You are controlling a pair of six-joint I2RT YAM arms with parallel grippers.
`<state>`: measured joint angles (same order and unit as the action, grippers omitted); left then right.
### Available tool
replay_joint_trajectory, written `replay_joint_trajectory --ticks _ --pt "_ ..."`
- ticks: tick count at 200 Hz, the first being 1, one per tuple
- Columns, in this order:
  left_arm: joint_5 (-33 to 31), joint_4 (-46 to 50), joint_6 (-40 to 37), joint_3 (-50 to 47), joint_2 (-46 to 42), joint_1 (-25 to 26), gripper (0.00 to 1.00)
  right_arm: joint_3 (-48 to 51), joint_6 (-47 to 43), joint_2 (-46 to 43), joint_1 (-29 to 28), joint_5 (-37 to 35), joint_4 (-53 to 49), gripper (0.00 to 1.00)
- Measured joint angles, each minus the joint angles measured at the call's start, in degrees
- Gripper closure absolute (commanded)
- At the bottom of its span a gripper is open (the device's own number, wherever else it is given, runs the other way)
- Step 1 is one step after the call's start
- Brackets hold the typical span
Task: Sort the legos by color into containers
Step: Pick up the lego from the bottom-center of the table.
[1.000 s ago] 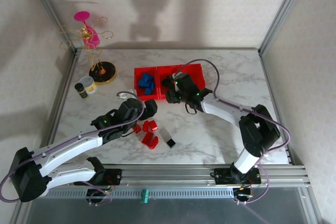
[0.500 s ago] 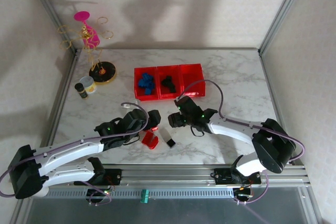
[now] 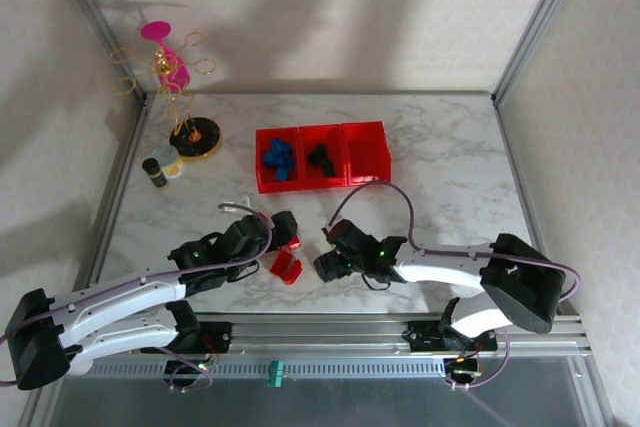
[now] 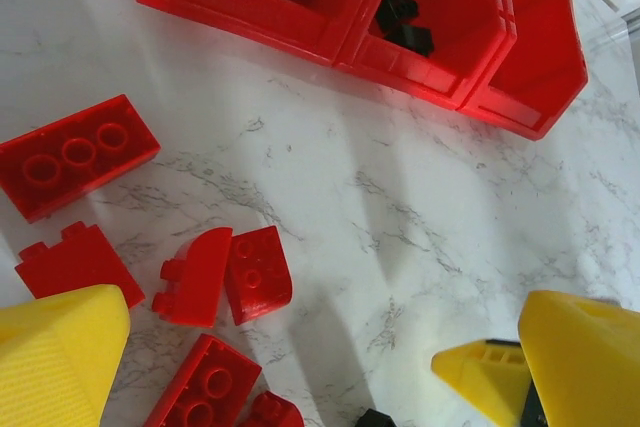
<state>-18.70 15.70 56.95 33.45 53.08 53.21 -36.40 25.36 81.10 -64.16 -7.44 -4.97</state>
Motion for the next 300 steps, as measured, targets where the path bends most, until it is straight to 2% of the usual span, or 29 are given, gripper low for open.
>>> replay_joint_trajectory --ticks 27,67,110,207,240,300 --pt "-0.7 0.1 0.3 -0.7 -1.1 0.0 0.0 0.0 0.2 1.5 -3.1 -0.2 1.7 0.25" --pt "-1.1 0.1 0.3 -0.7 -1.7 0.0 0.0 -0.6 1.0 5.7 -4.4 -3.1 1.3 0.36" --pt "-2.0 0.0 0.3 -0.7 -1.7 0.0 0.0 -2.2 1.6 7.3 -5.0 -5.7 0.0 0.55" --pt "-2.5 0.5 0.2 -0.7 -2.8 0.0 0.01 -6.0 4.6 7.1 -5.0 -8.0 -4.5 0.7" --pt "-3.8 1.3 -1.0 0.4 -3.0 0.0 0.0 -8.6 5.6 5.2 -2.9 -7.7 -5.5 0.7" --pt "-7.3 2.2 -5.4 6.2 -3.7 -1.7 0.0 -17.4 2.6 6.0 6.4 -7.6 -5.6 0.7"
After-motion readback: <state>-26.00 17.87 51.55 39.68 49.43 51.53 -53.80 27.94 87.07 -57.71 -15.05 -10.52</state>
